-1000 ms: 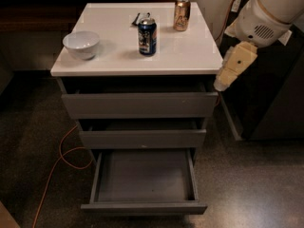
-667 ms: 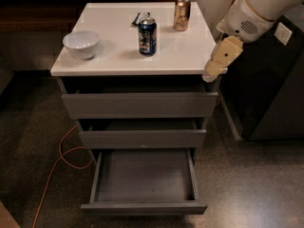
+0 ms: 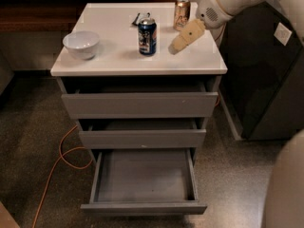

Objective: Place pepsi can into bottom drawer

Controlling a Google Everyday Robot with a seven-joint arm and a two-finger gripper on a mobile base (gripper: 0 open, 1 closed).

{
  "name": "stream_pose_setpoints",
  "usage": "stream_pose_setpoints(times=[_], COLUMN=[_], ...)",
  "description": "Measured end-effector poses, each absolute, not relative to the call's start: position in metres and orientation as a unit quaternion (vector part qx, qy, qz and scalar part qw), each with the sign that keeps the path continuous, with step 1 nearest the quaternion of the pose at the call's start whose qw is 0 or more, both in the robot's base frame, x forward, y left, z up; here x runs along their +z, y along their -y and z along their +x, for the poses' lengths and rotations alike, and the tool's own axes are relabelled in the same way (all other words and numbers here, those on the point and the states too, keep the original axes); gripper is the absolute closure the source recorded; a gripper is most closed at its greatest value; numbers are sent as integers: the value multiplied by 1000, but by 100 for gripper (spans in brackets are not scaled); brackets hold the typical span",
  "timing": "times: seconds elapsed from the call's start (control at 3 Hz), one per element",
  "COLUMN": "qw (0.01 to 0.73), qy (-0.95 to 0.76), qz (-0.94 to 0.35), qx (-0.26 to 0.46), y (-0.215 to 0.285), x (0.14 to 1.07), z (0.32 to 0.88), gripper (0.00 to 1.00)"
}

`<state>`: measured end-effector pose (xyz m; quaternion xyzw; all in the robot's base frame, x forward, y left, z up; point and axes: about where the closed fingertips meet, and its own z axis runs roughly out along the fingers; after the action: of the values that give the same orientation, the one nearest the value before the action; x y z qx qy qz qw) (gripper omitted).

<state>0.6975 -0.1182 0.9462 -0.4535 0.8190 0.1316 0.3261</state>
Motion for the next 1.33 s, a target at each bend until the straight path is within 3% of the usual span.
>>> stream_pose_setpoints(times=[1.33], qw=[382], qy=[-815], qz=[-402], qx=[171], y=[41], x=[924], z=[796], gripper=[0])
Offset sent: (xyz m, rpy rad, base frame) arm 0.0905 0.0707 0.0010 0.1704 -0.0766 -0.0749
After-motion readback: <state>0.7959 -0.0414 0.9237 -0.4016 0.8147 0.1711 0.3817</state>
